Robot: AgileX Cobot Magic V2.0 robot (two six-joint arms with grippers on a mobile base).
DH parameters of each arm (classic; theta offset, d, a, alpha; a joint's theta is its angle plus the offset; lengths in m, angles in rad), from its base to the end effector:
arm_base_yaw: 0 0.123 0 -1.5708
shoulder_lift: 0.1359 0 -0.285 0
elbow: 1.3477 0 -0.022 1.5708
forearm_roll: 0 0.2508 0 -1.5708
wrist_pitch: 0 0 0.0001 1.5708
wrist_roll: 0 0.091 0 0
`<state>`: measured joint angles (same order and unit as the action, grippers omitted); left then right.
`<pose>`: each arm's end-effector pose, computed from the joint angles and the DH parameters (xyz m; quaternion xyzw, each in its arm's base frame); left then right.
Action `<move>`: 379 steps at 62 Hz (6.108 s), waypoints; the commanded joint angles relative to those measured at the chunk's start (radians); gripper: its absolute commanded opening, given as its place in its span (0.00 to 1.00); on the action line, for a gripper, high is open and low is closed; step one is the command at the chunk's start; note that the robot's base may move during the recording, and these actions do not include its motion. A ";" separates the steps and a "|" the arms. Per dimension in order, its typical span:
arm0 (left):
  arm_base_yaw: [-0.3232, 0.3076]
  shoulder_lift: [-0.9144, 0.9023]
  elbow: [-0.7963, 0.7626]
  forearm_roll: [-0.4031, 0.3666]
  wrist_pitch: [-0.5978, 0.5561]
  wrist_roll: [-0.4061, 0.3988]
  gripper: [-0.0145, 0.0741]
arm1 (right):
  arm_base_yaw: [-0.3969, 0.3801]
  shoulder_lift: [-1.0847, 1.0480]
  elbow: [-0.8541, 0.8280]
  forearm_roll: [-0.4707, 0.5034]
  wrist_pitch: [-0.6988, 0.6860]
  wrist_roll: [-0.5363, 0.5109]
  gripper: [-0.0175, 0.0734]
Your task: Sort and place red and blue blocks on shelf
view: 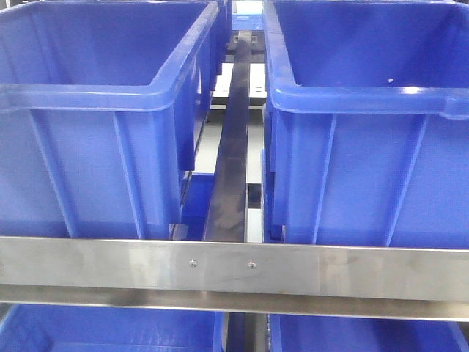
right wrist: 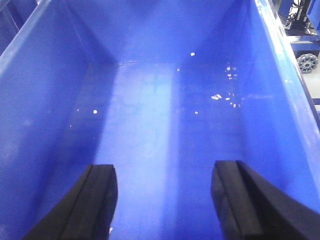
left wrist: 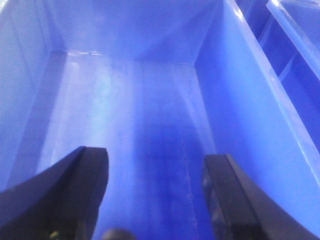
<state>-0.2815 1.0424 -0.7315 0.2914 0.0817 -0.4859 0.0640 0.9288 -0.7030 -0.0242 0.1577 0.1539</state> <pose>0.2189 -0.0611 0.3250 0.0277 0.8049 -0.1308 0.5781 0.1999 0.0125 0.3327 0.0276 0.8032 0.0561 0.5924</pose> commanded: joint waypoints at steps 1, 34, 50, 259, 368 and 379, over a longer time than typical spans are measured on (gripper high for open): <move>0.000 -0.012 -0.038 0.005 -0.082 -0.002 0.64 | -0.005 -0.010 -0.042 -0.013 -0.093 -0.007 0.75; 0.000 -0.086 0.020 -0.002 -0.056 -0.002 0.32 | -0.004 -0.050 -0.022 -0.013 -0.022 -0.007 0.25; 0.000 -0.221 0.222 -0.012 -0.068 -0.002 0.32 | -0.004 -0.207 0.186 -0.012 -0.080 -0.007 0.25; 0.128 -0.698 0.454 0.000 -0.082 -0.002 0.32 | -0.013 -0.960 0.710 0.000 -0.060 -0.003 0.25; 0.259 -1.062 0.763 -0.291 -0.148 0.377 0.32 | -0.013 -0.960 0.710 0.000 -0.056 -0.003 0.25; 0.259 -1.062 0.763 -0.291 -0.148 0.377 0.32 | -0.013 -0.960 0.710 0.000 -0.056 -0.003 0.25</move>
<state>-0.0148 -0.0059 0.0087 0.0099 0.0278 -0.1084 0.0601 -0.0106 0.0326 -0.0228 0.1841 0.1558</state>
